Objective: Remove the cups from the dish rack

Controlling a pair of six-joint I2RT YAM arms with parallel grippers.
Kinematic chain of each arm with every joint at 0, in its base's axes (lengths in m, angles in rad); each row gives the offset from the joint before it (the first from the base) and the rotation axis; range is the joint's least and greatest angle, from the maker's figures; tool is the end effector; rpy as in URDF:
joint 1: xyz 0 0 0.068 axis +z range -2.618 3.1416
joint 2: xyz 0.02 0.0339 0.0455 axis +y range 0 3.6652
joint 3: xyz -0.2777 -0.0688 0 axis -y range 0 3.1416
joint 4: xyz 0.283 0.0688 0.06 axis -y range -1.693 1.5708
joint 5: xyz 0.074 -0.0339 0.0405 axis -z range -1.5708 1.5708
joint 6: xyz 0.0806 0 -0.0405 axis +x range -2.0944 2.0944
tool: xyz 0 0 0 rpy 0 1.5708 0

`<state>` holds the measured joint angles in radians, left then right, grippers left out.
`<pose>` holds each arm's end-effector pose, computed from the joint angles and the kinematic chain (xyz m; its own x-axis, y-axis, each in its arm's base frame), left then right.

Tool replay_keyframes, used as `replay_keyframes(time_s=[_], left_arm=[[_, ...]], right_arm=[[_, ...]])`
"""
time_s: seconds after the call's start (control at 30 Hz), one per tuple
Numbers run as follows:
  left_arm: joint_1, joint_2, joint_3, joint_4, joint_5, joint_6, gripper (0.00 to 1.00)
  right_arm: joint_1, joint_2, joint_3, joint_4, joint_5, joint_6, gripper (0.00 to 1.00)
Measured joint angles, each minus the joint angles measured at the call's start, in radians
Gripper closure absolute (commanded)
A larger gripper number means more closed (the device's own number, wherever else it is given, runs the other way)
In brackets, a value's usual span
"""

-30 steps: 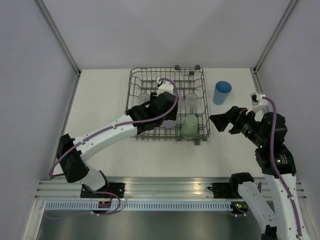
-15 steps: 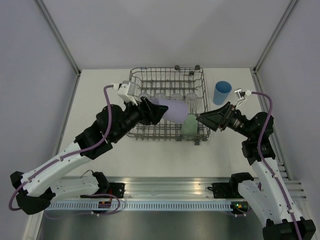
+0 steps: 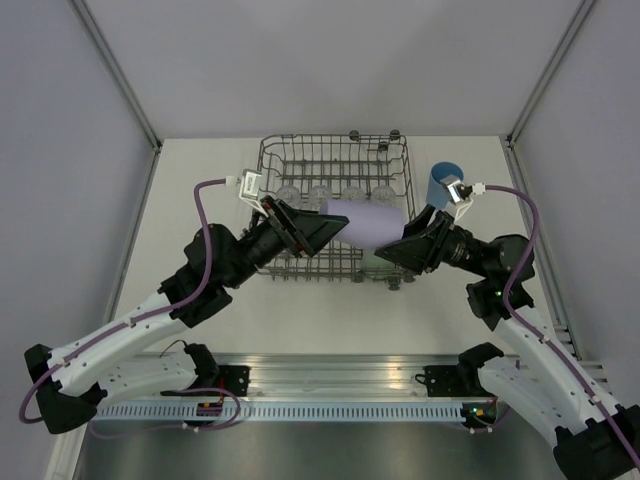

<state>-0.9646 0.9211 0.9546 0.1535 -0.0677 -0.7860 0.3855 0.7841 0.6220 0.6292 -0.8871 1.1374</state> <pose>0.1666 -0.2308 0.4328 -0.4785 -0.5488 -0.6855 0.6276 0.3322 -0.7041 0.1840 0.1421 0.3794 -0.6224 0.3661 -0.6918 -0.7478 -0.0172 0.6637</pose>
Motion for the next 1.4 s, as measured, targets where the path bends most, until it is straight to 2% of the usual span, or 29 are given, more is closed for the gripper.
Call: replay_keyframes(time_s=[0.2, 0.33, 0.37, 0.5, 0.63, 0.67, 0.77, 0.8, 0.83, 0.9, 0.93, 1.1, 1.2, 1.4], left_arm=[[0.000, -0.006, -0.007, 0.012, -0.001, -0.072, 0.98], [0.000, -0.009, -0.007, 0.008, 0.000, -0.108, 0.98], [0.000, -0.009, -0.008, 0.006, 0.000, -0.113, 0.98], [0.000, -0.011, -0.013, 0.004, -0.001, -0.139, 0.98], [0.000, -0.019, -0.029, 0.003, -0.004, -0.158, 0.98], [0.000, -0.019, -0.032, 0.002, -0.004, -0.164, 0.98], [0.000, -0.019, -0.032, 0.006, -0.004, -0.172, 0.98], [0.000, -0.019, -0.032, 0.006, -0.005, -0.173, 0.79], [0.000, -0.019, -0.032, 0.006, -0.005, -0.175, 0.65], [0.000, -0.019, -0.027, 0.002, -0.010, -0.175, 0.28], [0.000, -0.017, -0.018, -0.009, -0.013, -0.175, 0.01], [0.000, 0.006, 0.043, -0.130, -0.096, -0.145, 0.00], [-0.001, 0.016, 0.097, -0.241, -0.173, -0.102, 0.00], [-0.001, -0.016, 0.157, -0.444, -0.365, 0.035, 0.00]], right_arm=[[0.002, -0.051, 0.000, -0.009, 0.036, -0.041, 0.48], [0.002, -0.084, 0.001, -0.008, 0.051, -0.061, 0.55], [0.002, -0.089, 0.001, -0.008, 0.052, -0.064, 0.60], [0.002, -0.091, 0.003, -0.007, 0.056, -0.074, 0.65], [0.002, -0.089, 0.003, -0.008, 0.058, -0.085, 0.85], [0.002, -0.089, 0.003, -0.006, 0.058, -0.087, 0.96], [0.002, -0.083, 0.006, -0.003, 0.058, -0.083, 0.99], [0.002, -0.082, 0.010, -0.005, 0.058, -0.084, 1.00], [0.002, -0.083, 0.014, -0.010, 0.058, -0.087, 1.00], [0.002, -0.081, 0.030, -0.034, 0.058, -0.098, 1.00], [0.002, -0.080, 0.041, -0.054, 0.058, -0.108, 1.00], [0.003, -0.062, 0.158, -0.241, 0.082, -0.256, 1.00], [0.003, -0.026, 0.312, -0.490, 0.159, -0.435, 1.00], [0.005, 0.093, 0.608, -0.922, 0.500, -0.700, 1.00]])
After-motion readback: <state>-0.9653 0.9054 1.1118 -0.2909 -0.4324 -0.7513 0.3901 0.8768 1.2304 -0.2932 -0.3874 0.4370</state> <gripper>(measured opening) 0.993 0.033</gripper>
